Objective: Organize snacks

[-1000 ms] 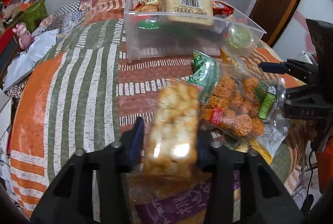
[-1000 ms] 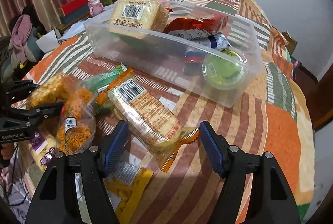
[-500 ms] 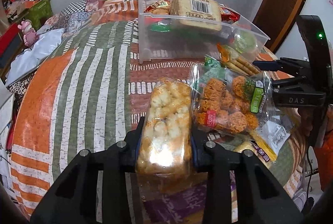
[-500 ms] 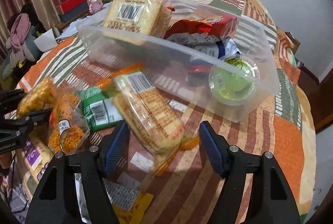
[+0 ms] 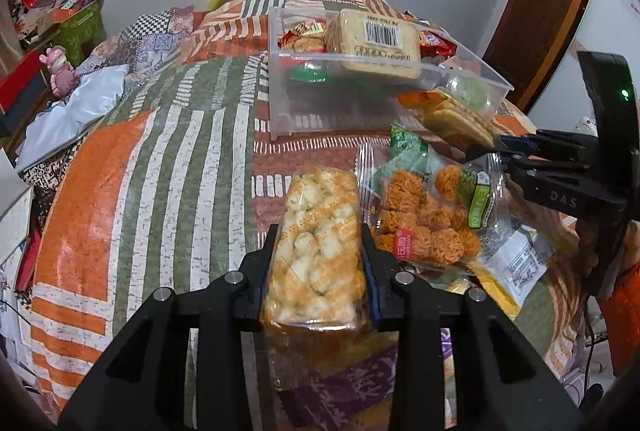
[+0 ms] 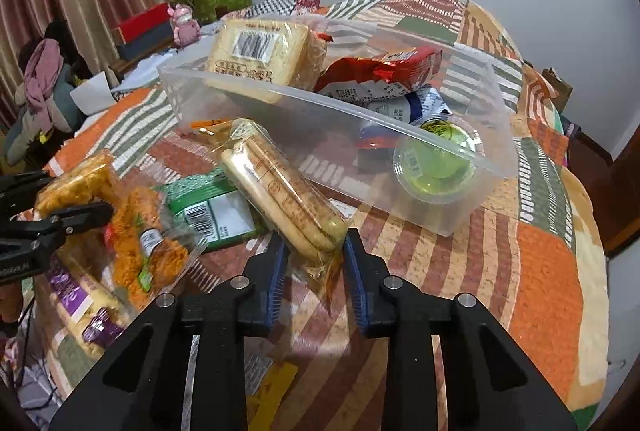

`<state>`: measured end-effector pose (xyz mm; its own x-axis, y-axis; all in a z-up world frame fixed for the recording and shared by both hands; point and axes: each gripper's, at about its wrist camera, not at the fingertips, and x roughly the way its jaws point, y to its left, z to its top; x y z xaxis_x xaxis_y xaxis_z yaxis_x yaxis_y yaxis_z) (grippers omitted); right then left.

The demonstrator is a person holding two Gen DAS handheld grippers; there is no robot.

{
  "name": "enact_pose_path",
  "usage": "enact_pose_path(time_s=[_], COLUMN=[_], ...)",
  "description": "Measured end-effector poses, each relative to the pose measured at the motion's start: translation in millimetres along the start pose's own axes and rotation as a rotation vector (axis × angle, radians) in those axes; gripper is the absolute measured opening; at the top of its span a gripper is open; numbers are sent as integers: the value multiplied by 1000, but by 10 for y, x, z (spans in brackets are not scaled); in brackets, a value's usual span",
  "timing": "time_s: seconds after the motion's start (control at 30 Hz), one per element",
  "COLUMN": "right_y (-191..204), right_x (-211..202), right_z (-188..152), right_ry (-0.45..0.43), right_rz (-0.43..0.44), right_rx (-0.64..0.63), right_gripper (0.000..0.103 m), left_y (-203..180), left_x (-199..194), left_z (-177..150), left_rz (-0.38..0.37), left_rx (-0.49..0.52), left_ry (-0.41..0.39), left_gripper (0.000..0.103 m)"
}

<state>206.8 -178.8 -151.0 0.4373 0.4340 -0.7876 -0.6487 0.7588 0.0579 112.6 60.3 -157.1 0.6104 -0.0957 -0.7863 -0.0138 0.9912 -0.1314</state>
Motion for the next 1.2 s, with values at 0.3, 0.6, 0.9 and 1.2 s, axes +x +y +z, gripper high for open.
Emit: enact_pose_path(time_s=[0.3, 0.6, 0.9, 1.2], right_y=[-15, -64, -219, -471], right_x=[-327, -571, -810, -715], right_z=[-78, -99, 17, 198], right_ry=[-86, -159, -252, -272], right_rz=[12, 14, -9, -47], right_rx=[24, 51, 106, 187], right_gripper=[20, 16, 15, 12], left_y=[-27, -55, -57, -67], left_x=[-148, -303, -418, -320], left_z=[145, 319, 613, 1055], left_rz=[-2, -7, -10, 30], left_rx=[-12, -16, -27, -25], left_ry=[-52, -113, -179, -230], left_gripper=[35, 35, 35, 35])
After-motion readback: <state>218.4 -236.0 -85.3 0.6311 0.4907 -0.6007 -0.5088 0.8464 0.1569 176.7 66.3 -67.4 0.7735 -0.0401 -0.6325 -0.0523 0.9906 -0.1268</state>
